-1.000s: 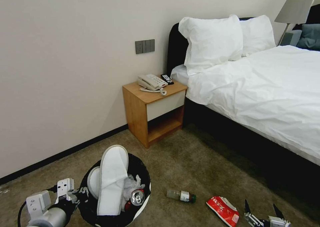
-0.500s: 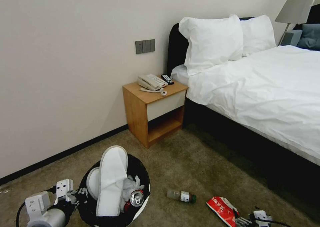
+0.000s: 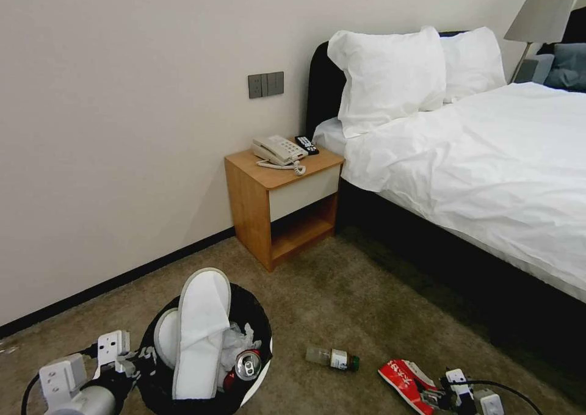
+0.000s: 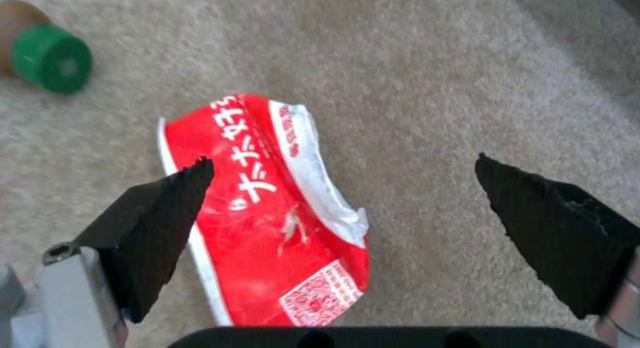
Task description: Pick up the trash bin, then pick up the garbage from the floor and place it into the trash bin.
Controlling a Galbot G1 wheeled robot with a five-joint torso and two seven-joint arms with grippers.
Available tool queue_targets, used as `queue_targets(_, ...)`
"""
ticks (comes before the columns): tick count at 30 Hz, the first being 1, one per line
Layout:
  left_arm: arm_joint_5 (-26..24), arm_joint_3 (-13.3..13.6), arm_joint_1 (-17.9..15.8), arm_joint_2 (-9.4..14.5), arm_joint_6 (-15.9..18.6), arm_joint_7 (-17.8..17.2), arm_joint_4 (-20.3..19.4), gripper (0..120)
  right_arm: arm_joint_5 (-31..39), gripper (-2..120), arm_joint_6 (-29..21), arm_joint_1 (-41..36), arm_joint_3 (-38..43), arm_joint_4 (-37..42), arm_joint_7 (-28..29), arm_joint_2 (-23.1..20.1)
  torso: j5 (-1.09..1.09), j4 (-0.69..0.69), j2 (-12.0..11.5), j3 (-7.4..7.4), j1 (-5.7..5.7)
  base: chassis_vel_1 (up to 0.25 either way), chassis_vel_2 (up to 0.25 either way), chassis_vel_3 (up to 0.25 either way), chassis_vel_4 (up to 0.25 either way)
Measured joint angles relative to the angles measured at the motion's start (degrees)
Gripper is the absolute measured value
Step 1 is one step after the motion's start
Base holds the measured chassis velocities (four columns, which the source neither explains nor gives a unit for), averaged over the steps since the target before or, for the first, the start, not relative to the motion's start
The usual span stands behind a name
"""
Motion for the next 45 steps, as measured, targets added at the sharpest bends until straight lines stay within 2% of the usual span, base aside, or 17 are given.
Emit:
queue_targets(8,0.1,0.0,0.0,-0.1,0.1,-0.3,-0.1,2,-0.1,100,0.0,2.9,-2.1,-3.9,-0.6,0.0,-0.01,0.0,0.0,0.0,0.0,0.0,0.0,0.0,0.0)
queue_targets(27,0.1,-0.2,0.1,0.0,0.1,-0.4,-0.1,2,-2.1,100,0.2,9.9,-4.9,-12.0,-1.1,3.9,-0.01,0.0,0.0,0.0,0.0,0.0,0.0,0.0,0.0)
queue_targets(28,0.1,-0.2,0.0,0.0,0.1,-0.4,-0.1,2,-2.3,90,0.1,10.4,-4.9,-13.0,-1.2,4.1,0.0,0.0,0.0,0.0,0.0,0.0,0.0,0.0,0.0)
queue_targets(29,0.1,-0.2,0.0,0.0,0.1,-0.4,-0.1,2,-2.3,90,0.1,10.4,-4.9,-13.0,-1.2,4.1,0.0,0.0,0.0,0.0,0.0,0.0,0.0,0.0,0.0)
queue_targets(32,0.0,-0.2,-0.1,0.1,0.1,-0.4,0.1,2,-2.9,77,0.2,10.9,-4.9,-14.4,-1.6,4.1,0.0,0.0,0.0,0.0,0.0,0.0,0.0,0.0,0.0)
queue_targets(33,0.0,-0.2,-0.1,0.1,0.1,-0.4,0.1,2,-2.9,77,0.2,10.9,-4.9,-14.4,-1.6,4.1,0.0,0.0,0.0,0.0,0.0,0.0,0.0,0.0,0.0)
queue_targets(34,0.0,-0.2,-0.1,0.1,0.1,-0.4,0.1,2,-3.0,70,0.3,11.1,-4.8,-15.0,-1.6,4.1,0.0,0.0,0.0,0.0,0.0,0.0,0.0,0.0,0.0)
queue_targets(35,0.0,-0.2,-0.1,0.1,0.1,-0.4,0.1,2,-3.0,70,0.3,11.1,-4.8,-15.0,-1.6,4.1,0.0,0.0,0.0,0.0,0.0,0.0,0.0,0.0,0.0)
queue_targets(38,-0.1,-0.2,-0.2,0.3,0.1,-0.4,0.2,2,-3.3,53,0.7,11.4,-4.4,-16.0,-2.0,4.1,0.01,0.0,0.0,0.0,0.0,0.0,0.0,0.0,0.0)
queue_targets(39,-0.1,-0.2,-0.2,0.3,0.1,-0.4,0.2,2,-3.3,53,0.7,11.4,-4.4,-16.0,-2.0,4.1,0.01,0.0,0.0,0.0,0.0,0.0,0.0,0.0,0.0)
queue_targets(42,-0.2,-0.3,-0.2,0.5,0.1,-0.4,0.2,2,-3.4,40,0.7,11.3,-4.3,-16.0,-2.0,3.9,0.0,0.0,0.0,0.0,0.0,0.0,0.0,0.0,0.0)
queue_targets(43,-0.2,-0.3,-0.2,0.5,0.1,-0.4,0.2,2,-3.4,40,0.7,11.3,-4.3,-16.0,-2.0,3.9,0.0,0.0,0.0,0.0,0.0,0.0,0.0,0.0,0.0)
queue_targets(45,-0.2,-0.3,-0.1,0.5,0.1,-0.4,0.2,2,-3.4,28,0.7,11.0,-4.2,-15.7,-2.2,3.8,0.0,0.0,0.0,0.0,0.0,0.0,0.0,0.0,0.0)
